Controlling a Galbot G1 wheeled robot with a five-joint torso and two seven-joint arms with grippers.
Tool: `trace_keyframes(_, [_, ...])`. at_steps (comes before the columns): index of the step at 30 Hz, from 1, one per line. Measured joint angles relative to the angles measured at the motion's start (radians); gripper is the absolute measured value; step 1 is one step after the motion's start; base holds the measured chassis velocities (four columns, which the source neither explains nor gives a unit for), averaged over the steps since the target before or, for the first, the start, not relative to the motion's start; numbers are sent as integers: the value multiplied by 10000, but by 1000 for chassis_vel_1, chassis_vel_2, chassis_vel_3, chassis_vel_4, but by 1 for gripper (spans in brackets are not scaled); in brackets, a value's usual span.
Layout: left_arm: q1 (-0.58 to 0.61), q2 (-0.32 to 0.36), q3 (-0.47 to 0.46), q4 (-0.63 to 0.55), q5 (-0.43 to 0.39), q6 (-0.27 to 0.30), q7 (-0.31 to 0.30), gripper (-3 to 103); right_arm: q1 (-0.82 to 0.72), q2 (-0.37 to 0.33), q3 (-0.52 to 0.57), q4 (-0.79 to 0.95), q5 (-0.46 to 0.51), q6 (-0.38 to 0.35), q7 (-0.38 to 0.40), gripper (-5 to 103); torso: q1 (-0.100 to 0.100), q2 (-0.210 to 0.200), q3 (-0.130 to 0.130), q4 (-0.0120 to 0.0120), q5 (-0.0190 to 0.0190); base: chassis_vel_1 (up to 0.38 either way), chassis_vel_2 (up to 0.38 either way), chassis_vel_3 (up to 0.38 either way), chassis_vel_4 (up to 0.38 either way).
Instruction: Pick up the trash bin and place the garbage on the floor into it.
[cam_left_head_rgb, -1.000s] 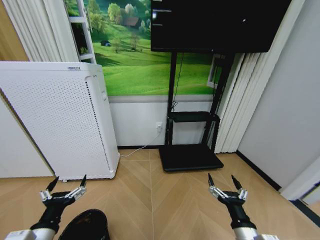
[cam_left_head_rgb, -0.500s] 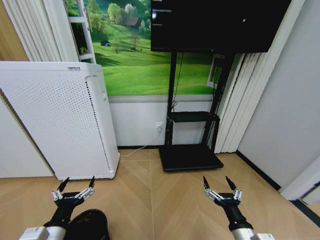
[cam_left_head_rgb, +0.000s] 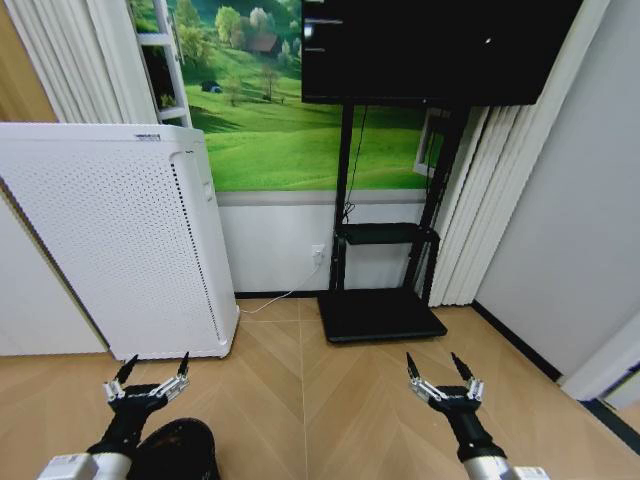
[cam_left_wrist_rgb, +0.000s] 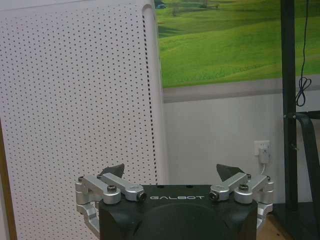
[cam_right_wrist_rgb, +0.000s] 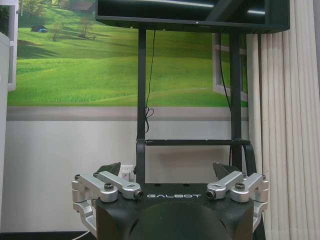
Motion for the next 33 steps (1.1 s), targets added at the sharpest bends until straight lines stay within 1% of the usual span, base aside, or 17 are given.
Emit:
trace_keyframes(2, [0, 0, -1, 0, -2, 0, 1, 100, 0, 0, 0, -1, 0, 0, 0, 100, 15, 59, 45, -1, 0, 0, 0, 0, 0])
trace_keyframes(4, [0, 0, -3, 0, -5, 0, 3, 100, 2, 0, 0, -4, 0, 2, 0, 100, 43, 203, 159, 0, 0, 0, 0, 0, 0])
trace_keyframes(5, [0, 0, -3, 0, -5, 0, 3, 100, 2, 0, 0, -4, 0, 2, 0, 100, 43, 203, 159, 0, 0, 0, 0, 0, 0])
trace_keyframes(8, [0, 0, -7, 0, -9, 0, 6, 100, 3, 1, 0, -7, 1, 4, 0, 100, 86, 394, 308, 0, 0, 0, 0, 0, 0])
trace_keyframes(13, [1, 0, -8, 0, -10, -2, 7, 100, 4, 0, 0, -9, 3, 5, 0, 100, 133, 554, 423, 0, 0, 0, 0, 0, 0])
trace_keyframes(16, [1, 1, -9, 1, -10, -3, 8, 100, 4, 1, 0, -10, 3, 8, 0, 100, 180, 735, 555, 0, 0, 0, 0, 0, 0])
trace_keyframes(18, [1, 0, -9, 0, -10, -4, 8, 100, 4, 1, 0, -10, 3, 8, 1, 100, 190, 764, 574, 0, 0, 0, 0, 0, 0])
trace_keyframes(20, [1, 0, -9, 1, -11, -5, 7, 100, 4, 1, 0, -10, 3, 10, 2, 100, 227, 899, 674, 0, 0, 0, 0, 0, 0])
trace_keyframes(22, [1, 1, -9, 1, -10, -6, 7, 100, 4, 1, 0, -10, 3, 11, 2, 100, 238, 938, 703, 0, 0, 0, 0, 0, 0])
trace_keyframes(26, [1, 0, -10, 1, -11, -8, 8, 100, 4, 1, 0, -10, 3, 14, 4, 100, 298, 1151, 852, 0, 0, 0, 0, 0, 0])
trace_keyframes(32, [1, 0, -10, 1, -11, -10, 7, 100, 4, 1, 0, -10, 4, 17, 3, 100, 361, 1334, 974, 0, 0, 0, 0, 0, 0])
trace_keyframes(33, [1, 1, -10, 1, -11, -9, 8, 100, 5, 1, 0, -10, 3, 18, 3, 100, 385, 1412, 1029, 0, 0, 0, 0, 0, 0])
